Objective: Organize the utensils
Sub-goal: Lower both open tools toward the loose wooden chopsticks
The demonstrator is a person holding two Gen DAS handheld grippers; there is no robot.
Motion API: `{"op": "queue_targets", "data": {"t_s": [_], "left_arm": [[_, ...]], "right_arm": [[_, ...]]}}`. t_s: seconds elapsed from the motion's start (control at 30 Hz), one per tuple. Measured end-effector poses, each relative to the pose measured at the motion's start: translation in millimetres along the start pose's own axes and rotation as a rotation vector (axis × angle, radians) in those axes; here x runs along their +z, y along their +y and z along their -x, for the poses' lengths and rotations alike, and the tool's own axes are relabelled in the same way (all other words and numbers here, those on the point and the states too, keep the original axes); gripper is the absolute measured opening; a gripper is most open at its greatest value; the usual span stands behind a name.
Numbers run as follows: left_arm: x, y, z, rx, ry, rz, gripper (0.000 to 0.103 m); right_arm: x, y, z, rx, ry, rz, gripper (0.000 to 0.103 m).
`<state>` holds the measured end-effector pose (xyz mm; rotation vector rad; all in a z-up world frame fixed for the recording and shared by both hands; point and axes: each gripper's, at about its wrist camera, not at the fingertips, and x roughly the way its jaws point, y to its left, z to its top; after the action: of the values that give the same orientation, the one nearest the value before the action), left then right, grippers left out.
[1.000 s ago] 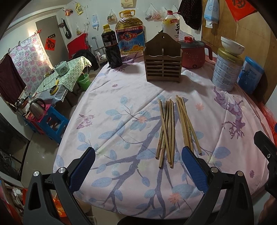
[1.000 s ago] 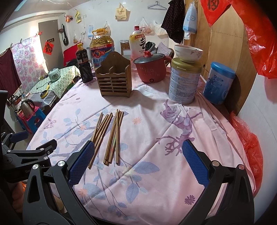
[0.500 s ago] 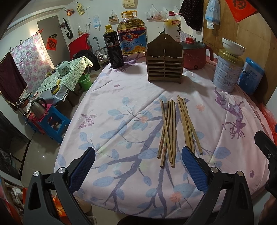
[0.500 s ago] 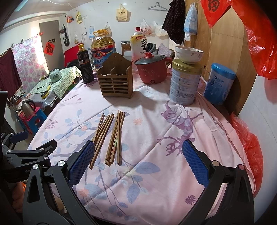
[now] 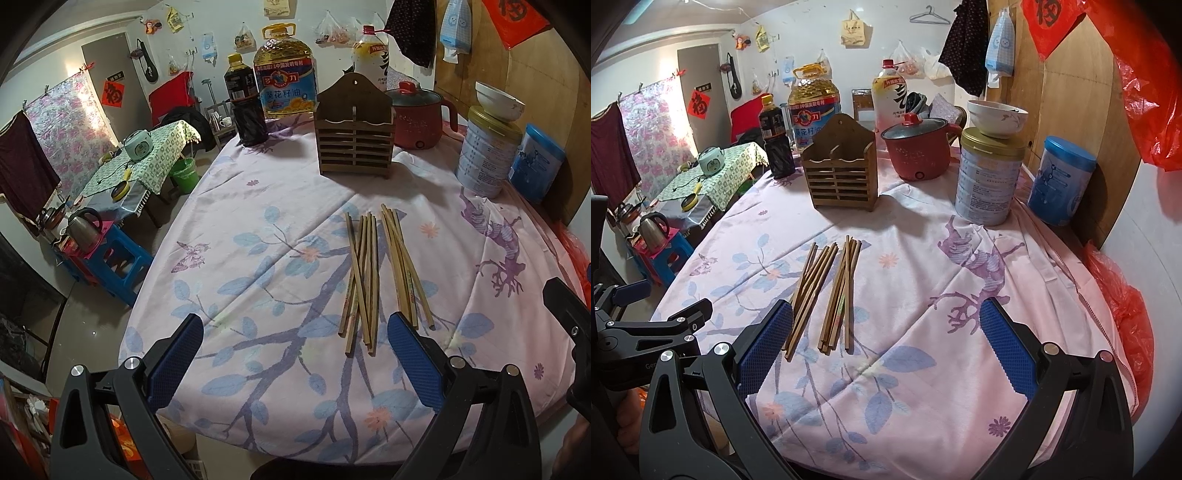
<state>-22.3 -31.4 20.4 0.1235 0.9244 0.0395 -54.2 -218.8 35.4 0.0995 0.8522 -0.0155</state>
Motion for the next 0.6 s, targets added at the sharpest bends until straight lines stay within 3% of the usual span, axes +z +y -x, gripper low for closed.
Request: {"op": "queue_targets", "data": {"t_s": [0.13,0.4,0.6], "left_arm": [[-1.5,10.5,-4.2,-0.007,0.027,0.012,0.098],[-17.3,54.3,-49.0,0.036,0.167,0.061,0.098],[-36.6,67.7,-77.6,-0.002,0.233,0.040,0.098]], "right_arm": [[-0.3,3.6,-4.6,0.004,0.020,-0.011,0.097],[-21.4,3.1,-25.0,0.037,0.113,-0.089,0.097],[-41.8,-0.4,-34.7,0.100,0.178,-0.203,0.097]]}}
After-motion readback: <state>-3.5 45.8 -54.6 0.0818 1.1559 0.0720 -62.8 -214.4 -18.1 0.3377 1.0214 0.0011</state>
